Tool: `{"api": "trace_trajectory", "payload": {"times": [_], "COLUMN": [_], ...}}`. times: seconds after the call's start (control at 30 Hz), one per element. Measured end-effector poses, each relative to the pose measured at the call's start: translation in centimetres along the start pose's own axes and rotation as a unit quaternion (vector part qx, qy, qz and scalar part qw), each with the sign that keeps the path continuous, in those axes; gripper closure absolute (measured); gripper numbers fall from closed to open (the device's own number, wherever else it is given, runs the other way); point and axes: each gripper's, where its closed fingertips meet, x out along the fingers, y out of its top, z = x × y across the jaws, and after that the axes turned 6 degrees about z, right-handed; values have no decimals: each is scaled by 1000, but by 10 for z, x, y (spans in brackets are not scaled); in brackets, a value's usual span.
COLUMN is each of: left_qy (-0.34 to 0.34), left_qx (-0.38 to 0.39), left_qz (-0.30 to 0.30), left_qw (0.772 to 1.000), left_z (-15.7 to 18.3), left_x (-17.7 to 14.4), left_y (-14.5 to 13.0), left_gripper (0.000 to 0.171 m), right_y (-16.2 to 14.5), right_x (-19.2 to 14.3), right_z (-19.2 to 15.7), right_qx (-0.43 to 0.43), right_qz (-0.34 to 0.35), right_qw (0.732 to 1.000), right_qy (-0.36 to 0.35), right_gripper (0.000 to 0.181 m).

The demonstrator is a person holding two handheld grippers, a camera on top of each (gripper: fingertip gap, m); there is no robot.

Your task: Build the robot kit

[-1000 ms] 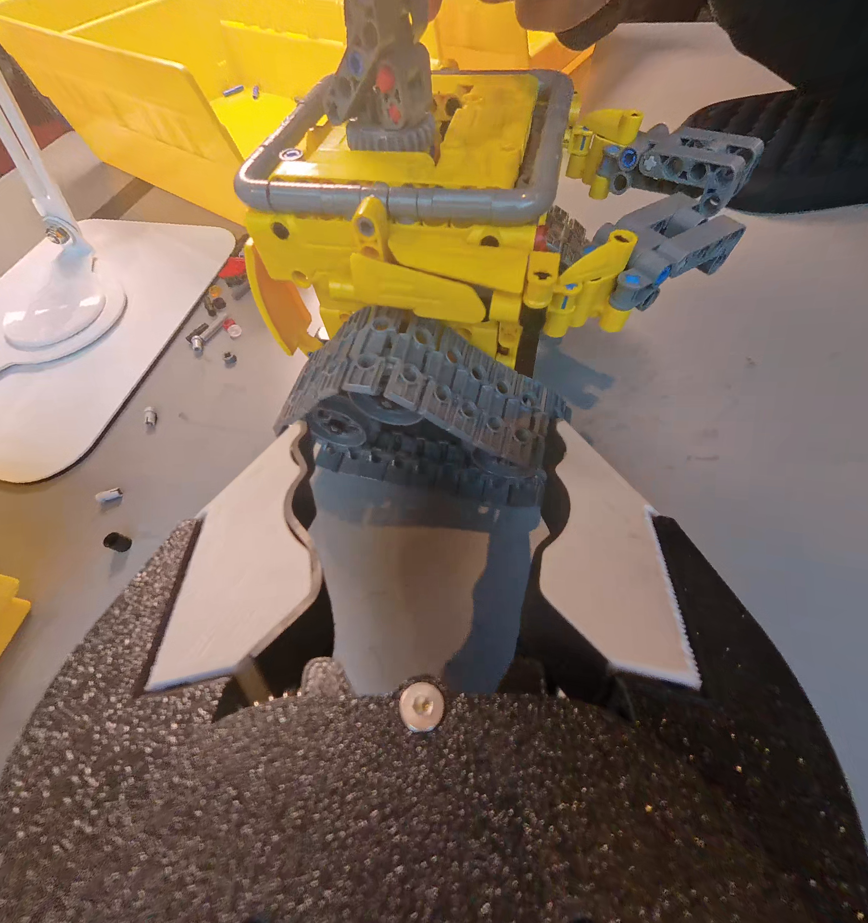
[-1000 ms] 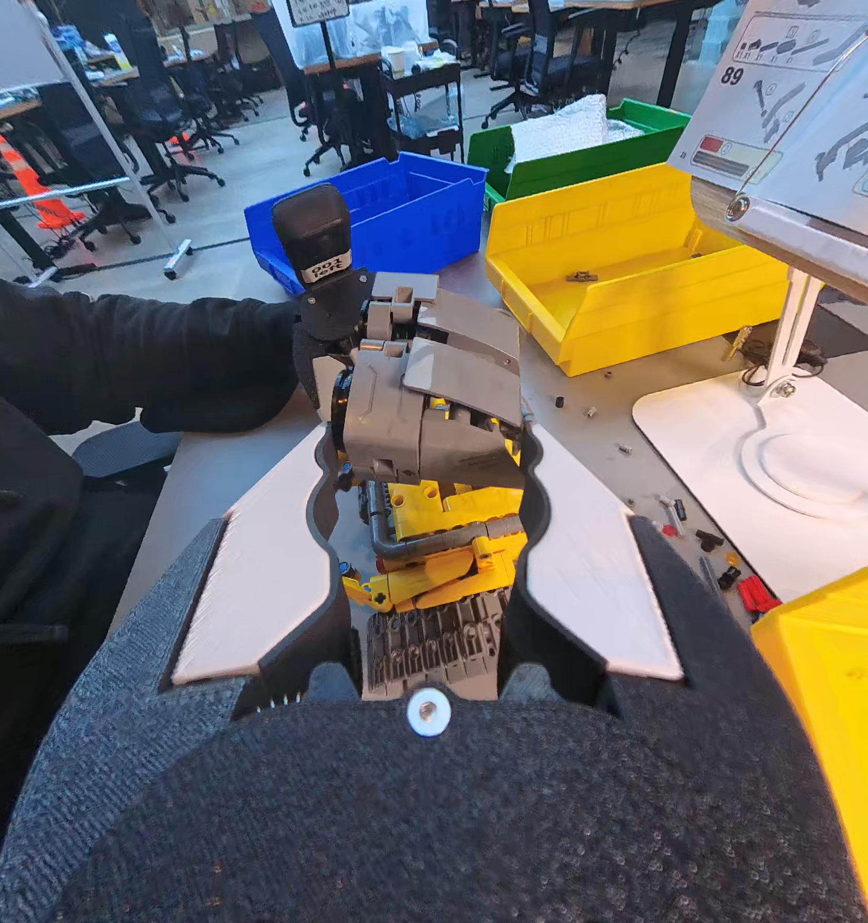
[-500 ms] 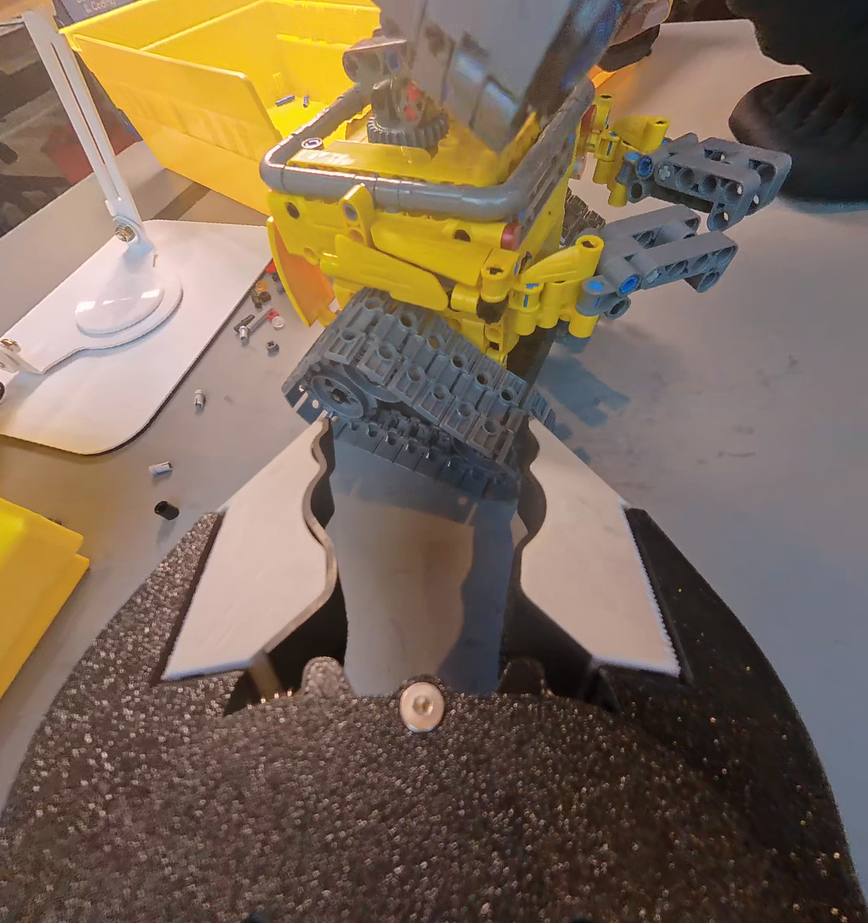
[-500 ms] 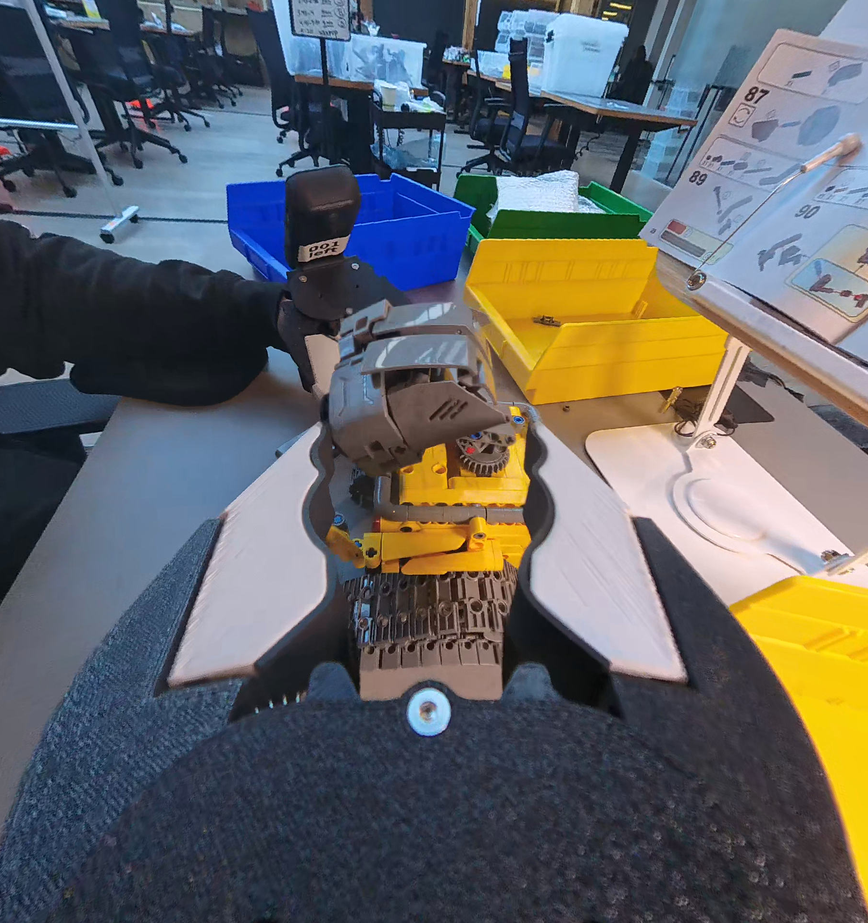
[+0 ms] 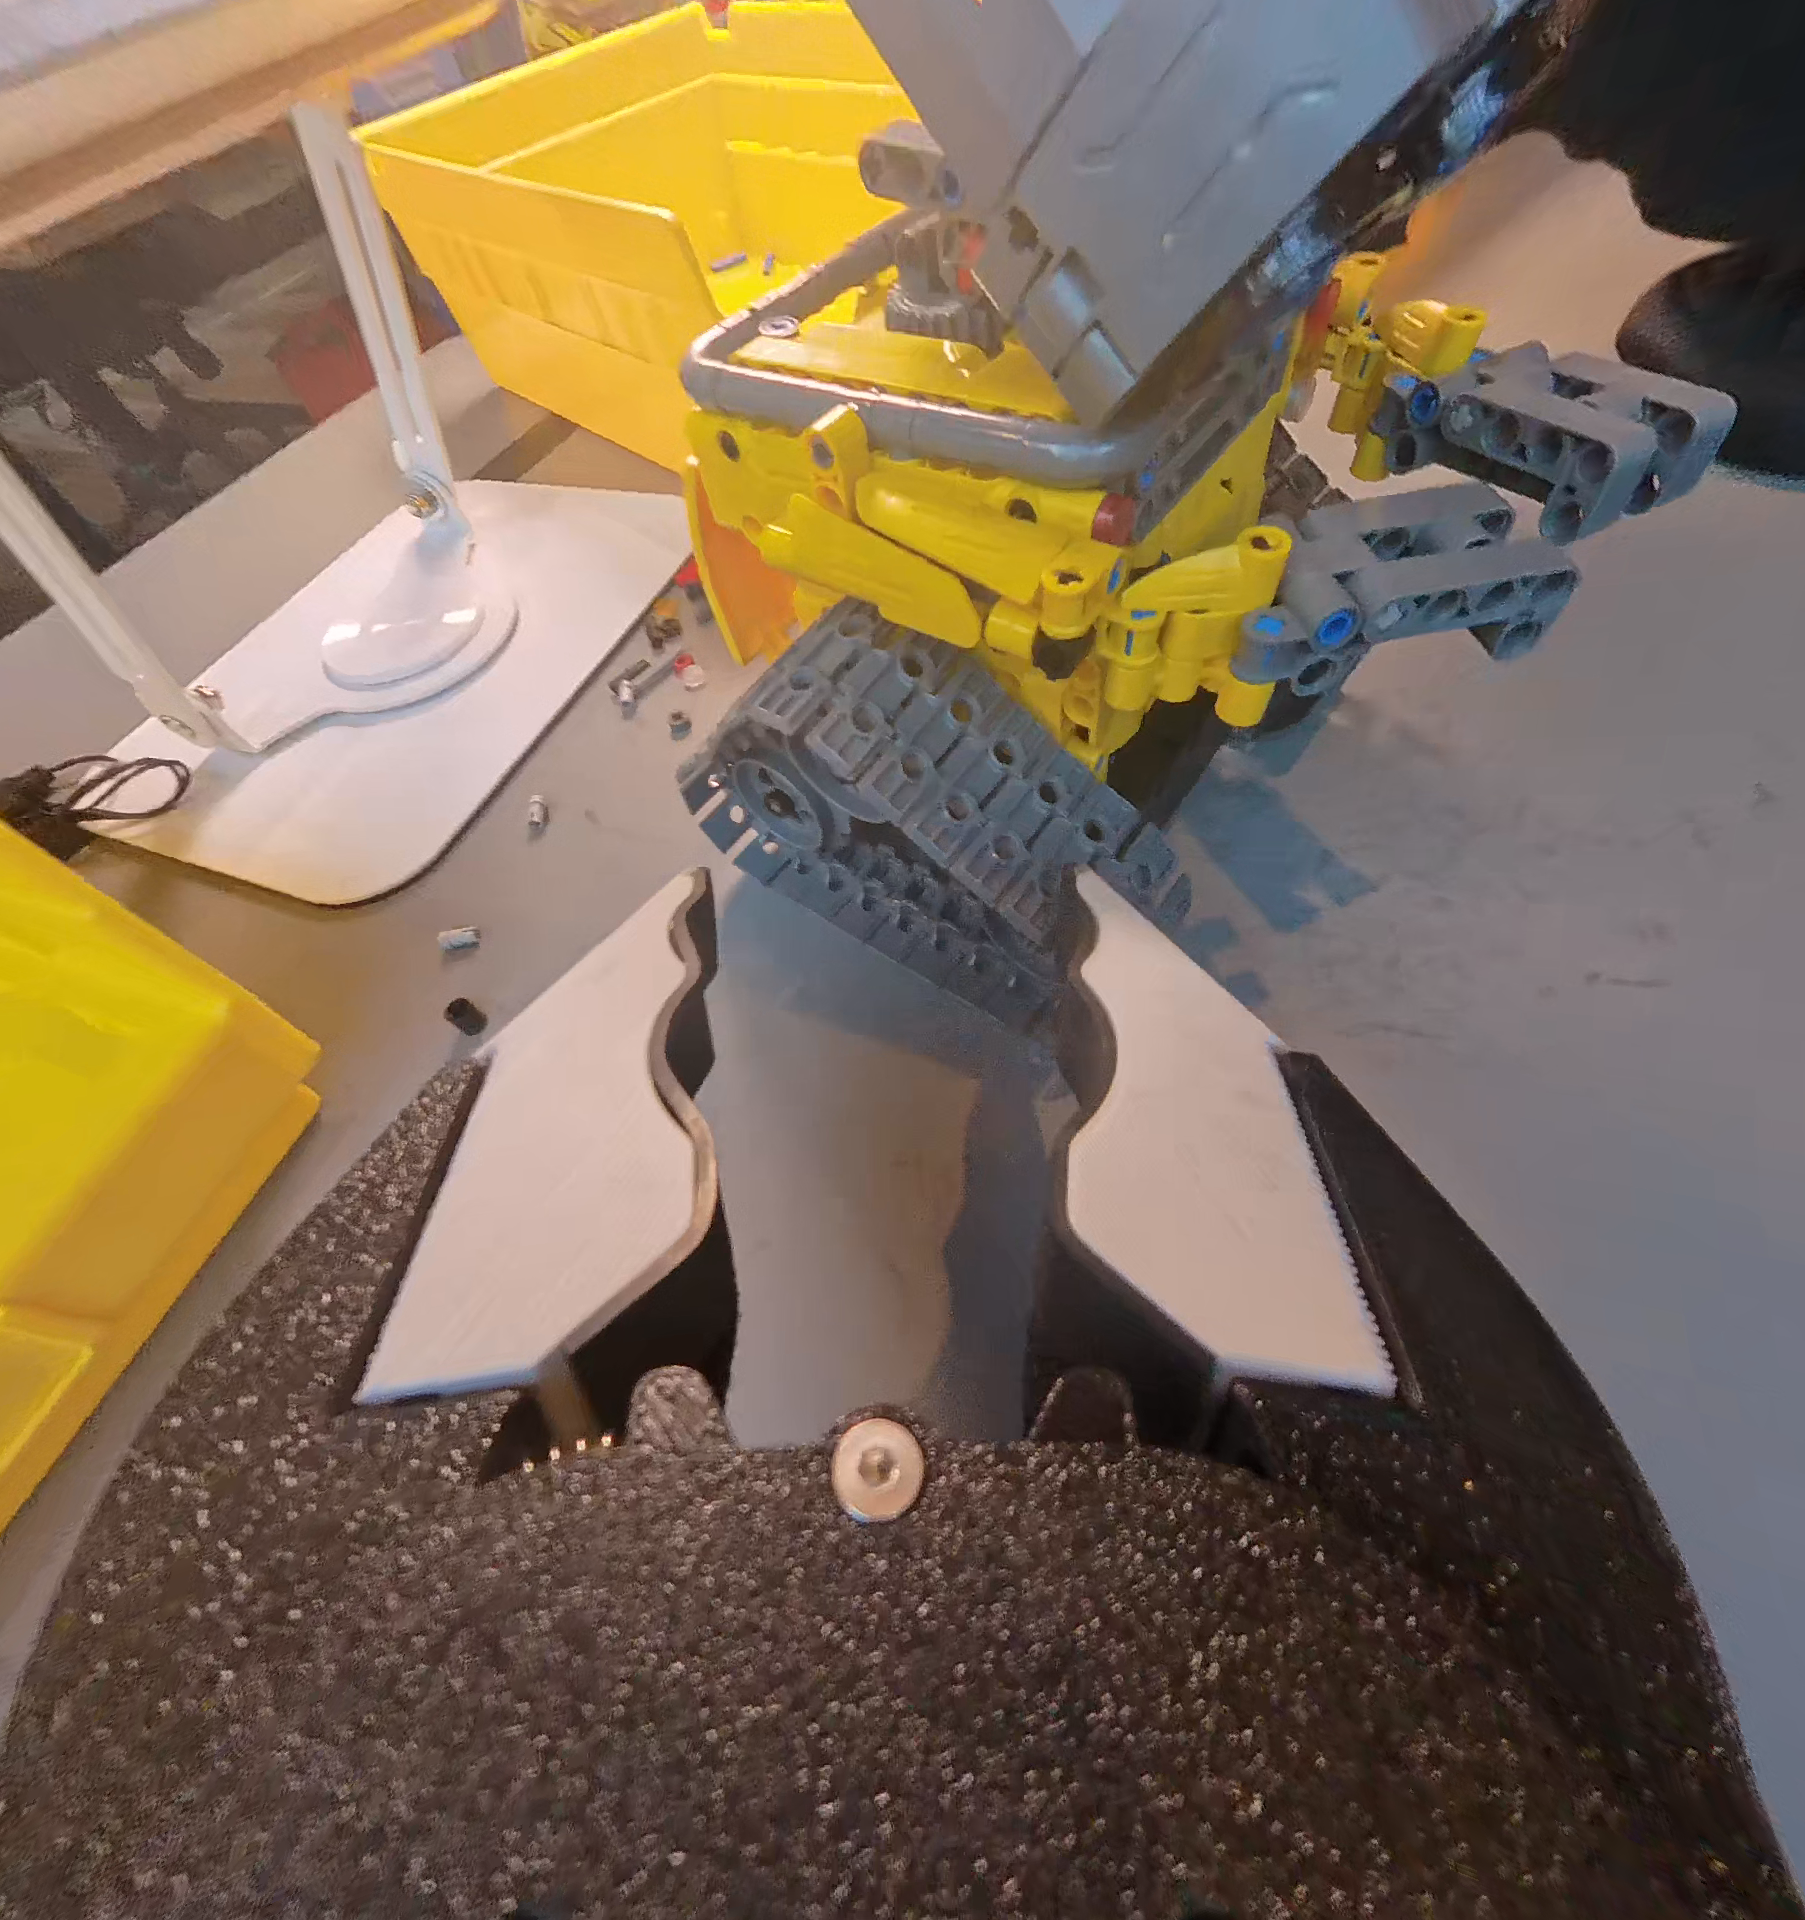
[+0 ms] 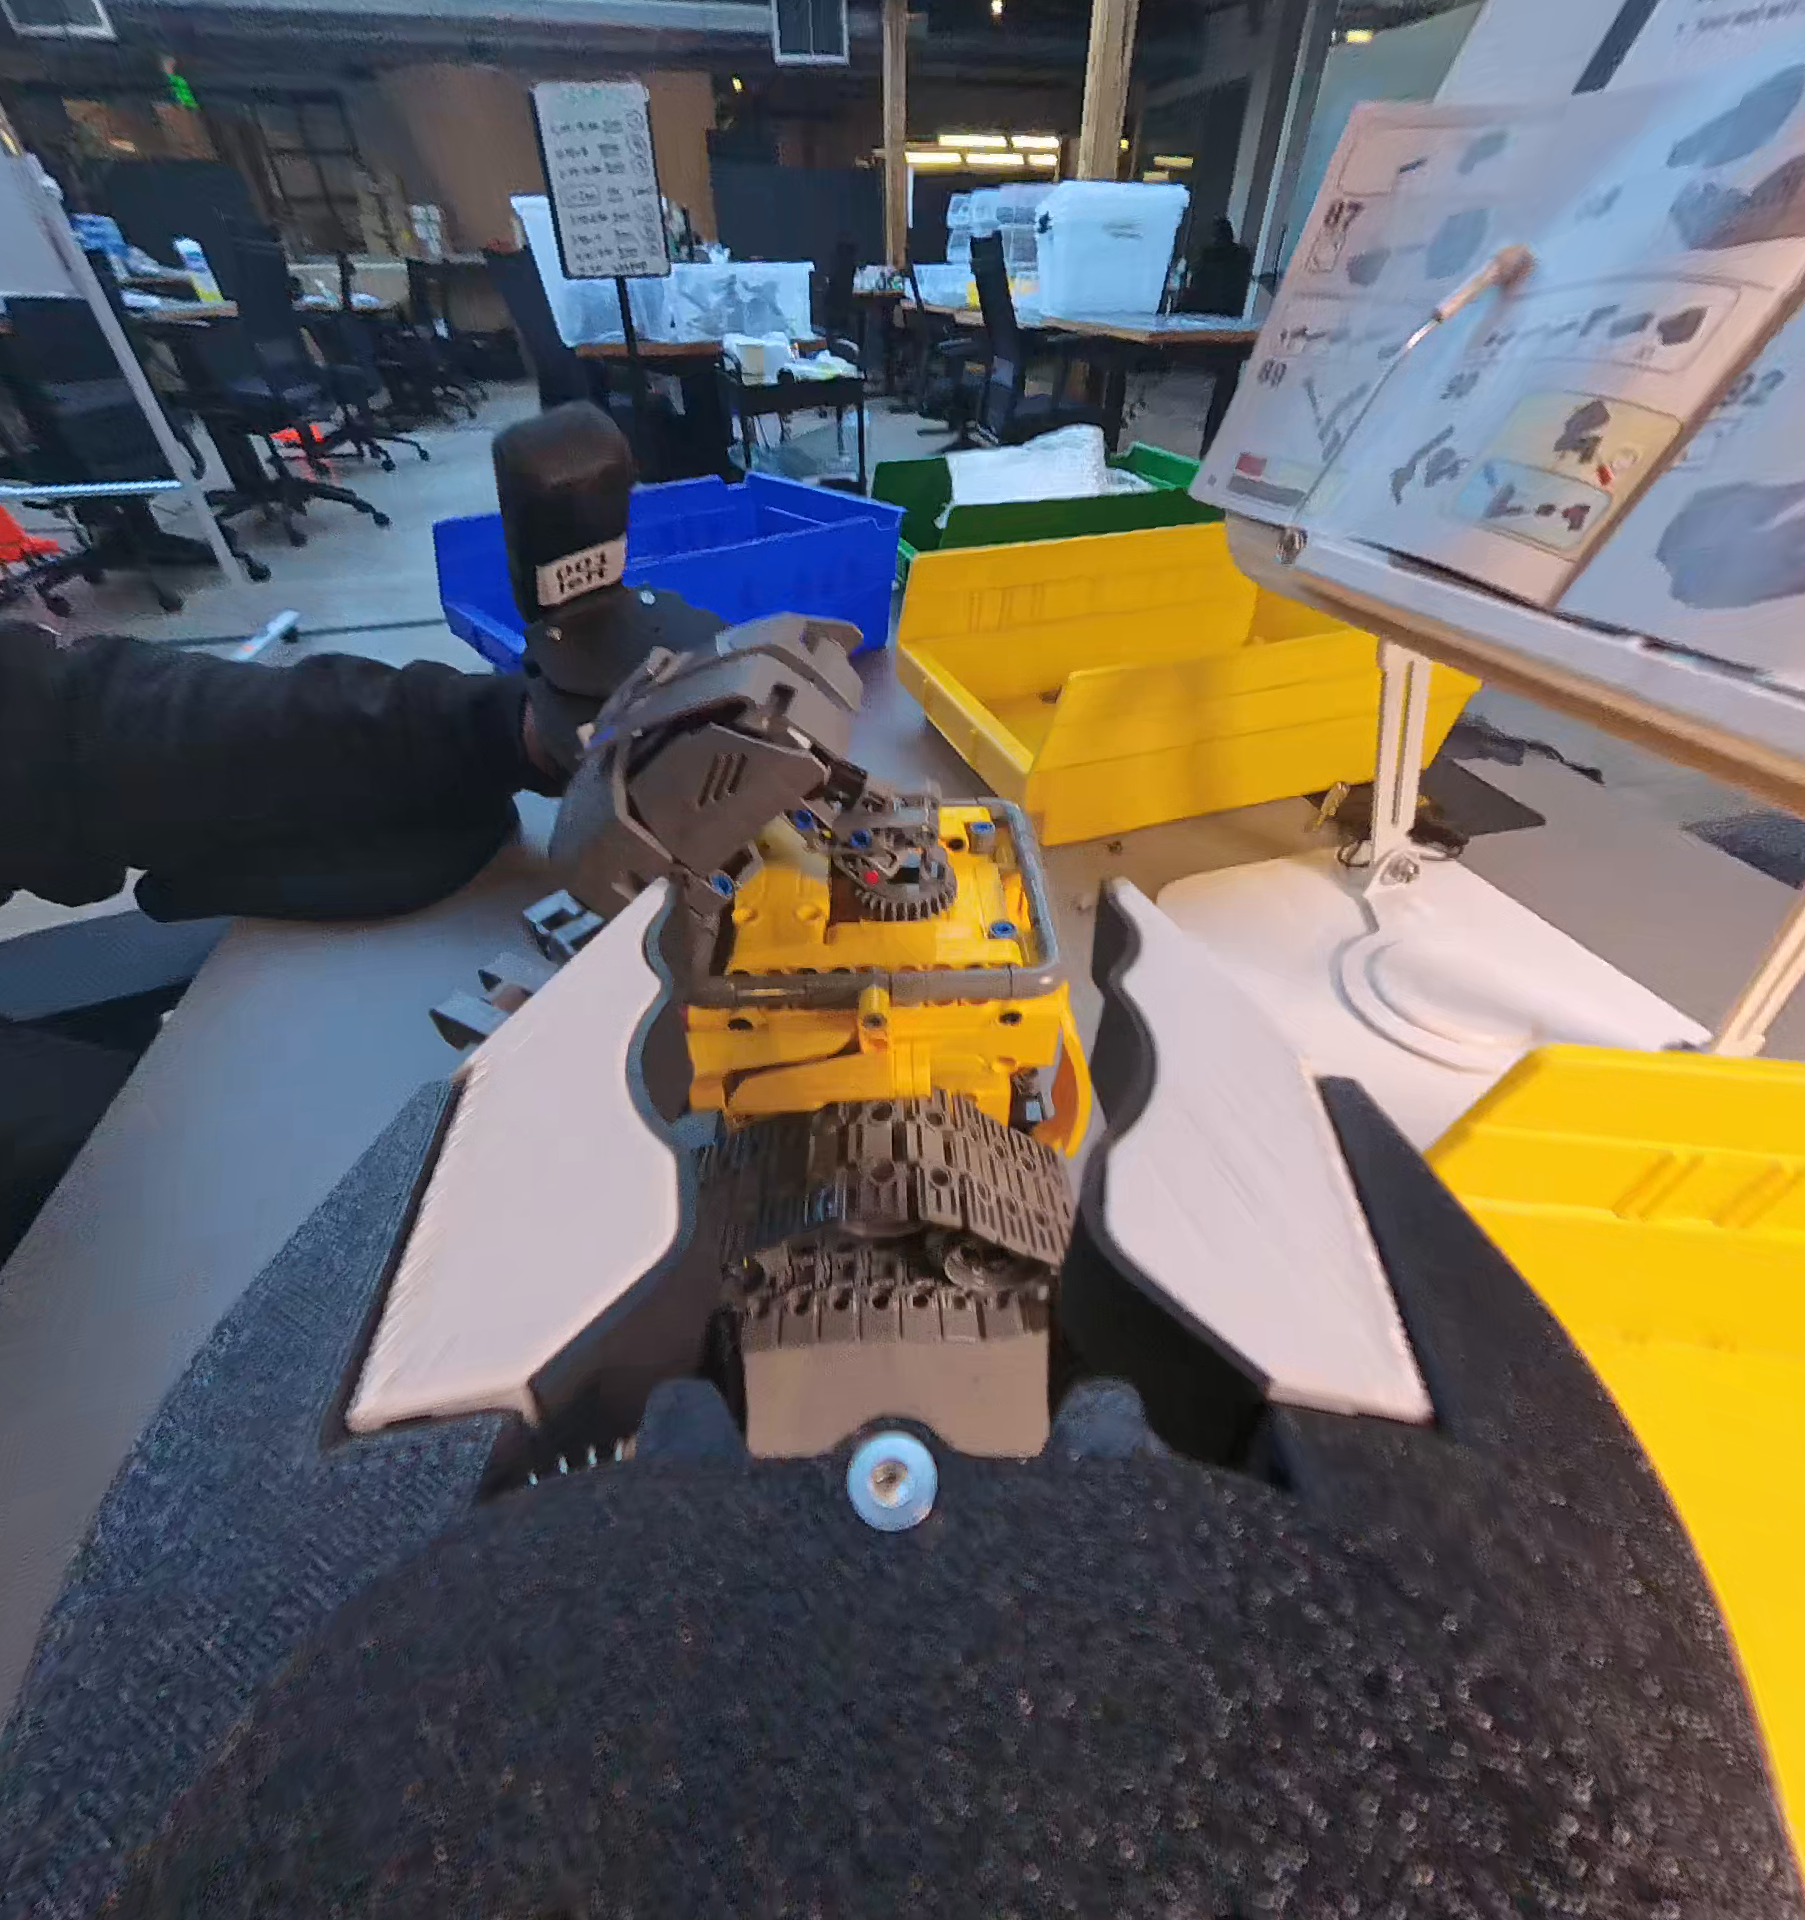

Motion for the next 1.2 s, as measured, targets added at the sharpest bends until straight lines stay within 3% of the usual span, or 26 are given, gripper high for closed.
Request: {"api": "trace_trajectory", "payload": {"times": [0.1,0.23,0.3,0.37,0.6,0.73,0.83,0.97,1.03,1.13,1.2], "left_qy": [31,63,59,49,-54,-60,-55,-23,2,43,63], "left_qx": [-20,-53,-66,-75,-78,-48,-56,-72,-77,-103,-115], "left_qz": [33,89,111,127,148,114,110,109,102,100,114], "left_qw": [999,993,990,988,984,991,991,991,992,989,985], "left_z": [-15,-30,-30,-27,10,21,17,-1,-15,-39,-51], "left_x": [-10,-24,-29,-32,-36,-24,-22,-27,-31,-38,-46], "left_y": [11,30,38,45,60,48,44,40,35,27,29], "left_gripper": [107,108,108,107,95,88,85,94,101,104,106], "right_y": [-32,-71,-86,-98,-99,-99,-98,-98,-96,-89,-87], "right_x": [-4,1,7,12,10,18,25,33,34,32,32], "right_z": [2,-5,-7,-13,-9,4,-8,-55,-85,-131,-140], "right_qx": [19,1,-28,-42,-12,34,2,-21,-35,-59,-102], "right_qz": [-66,-142,-179,-216,-293,-285,-282,-278,-265,-222,-202], "right_qw": [997,989,983,975,955,943,940,954,963,969,967], "right_qy": [16,37,30,34,-37,-171,-192,-110,-32,95,118], "right_gripper": [74,59,69,98,104,105,101,91,99,137,133]}}
